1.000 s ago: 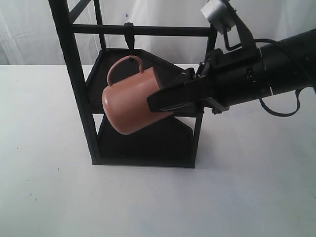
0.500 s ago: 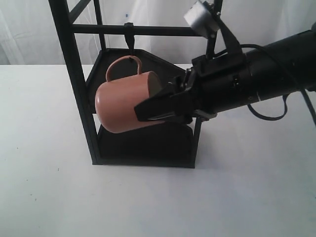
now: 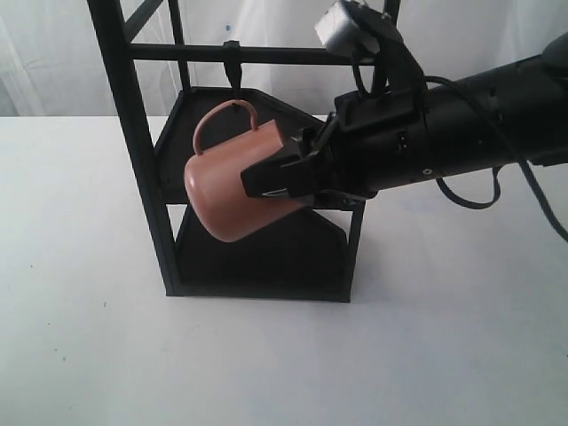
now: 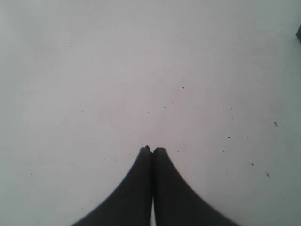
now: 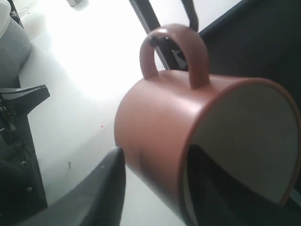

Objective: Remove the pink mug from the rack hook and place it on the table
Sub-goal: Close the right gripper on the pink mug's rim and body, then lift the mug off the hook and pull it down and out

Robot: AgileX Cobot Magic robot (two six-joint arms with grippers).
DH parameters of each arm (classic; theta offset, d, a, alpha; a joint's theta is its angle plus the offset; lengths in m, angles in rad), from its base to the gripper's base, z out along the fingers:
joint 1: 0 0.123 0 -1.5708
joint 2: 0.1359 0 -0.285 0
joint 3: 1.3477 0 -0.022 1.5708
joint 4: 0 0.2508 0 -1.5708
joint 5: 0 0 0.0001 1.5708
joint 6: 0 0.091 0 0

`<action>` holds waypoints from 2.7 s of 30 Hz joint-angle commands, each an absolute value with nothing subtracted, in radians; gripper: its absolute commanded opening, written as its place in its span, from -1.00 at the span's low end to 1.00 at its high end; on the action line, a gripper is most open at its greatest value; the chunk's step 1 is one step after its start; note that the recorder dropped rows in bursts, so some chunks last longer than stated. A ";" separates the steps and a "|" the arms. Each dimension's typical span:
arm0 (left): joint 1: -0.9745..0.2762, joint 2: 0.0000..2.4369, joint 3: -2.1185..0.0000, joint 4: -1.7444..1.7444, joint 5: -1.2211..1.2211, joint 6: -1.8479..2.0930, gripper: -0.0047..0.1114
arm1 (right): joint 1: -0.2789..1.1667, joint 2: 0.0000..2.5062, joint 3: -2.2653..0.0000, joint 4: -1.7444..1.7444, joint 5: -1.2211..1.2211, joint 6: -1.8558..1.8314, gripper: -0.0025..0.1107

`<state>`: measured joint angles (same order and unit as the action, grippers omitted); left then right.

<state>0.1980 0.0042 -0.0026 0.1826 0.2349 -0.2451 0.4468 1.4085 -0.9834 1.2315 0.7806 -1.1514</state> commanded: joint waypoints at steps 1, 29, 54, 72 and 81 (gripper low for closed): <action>0.197 0.000 0.000 0.187 0.233 -0.242 -0.92 | 0.450 1.408 -0.987 1.240 0.780 -1.164 -0.36; 0.197 0.000 0.000 0.187 0.233 -0.242 -0.92 | 0.450 1.408 -0.987 1.237 0.784 -1.161 -0.96; 0.197 0.000 0.000 0.187 0.233 -0.242 -0.92 | 0.450 1.156 -0.987 1.162 1.194 -1.067 -0.96; 0.197 0.000 0.000 0.187 0.233 -0.242 -0.92 | 0.452 1.137 -0.729 1.018 1.138 -0.982 -0.96; 0.197 0.000 0.000 0.187 0.233 -0.242 -0.92 | 0.515 0.980 -0.664 1.008 1.065 -0.894 -0.96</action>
<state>0.1980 0.0042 -0.0026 0.1826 0.2349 -0.2451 0.4983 1.0387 -0.6591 0.9836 1.0885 -0.9434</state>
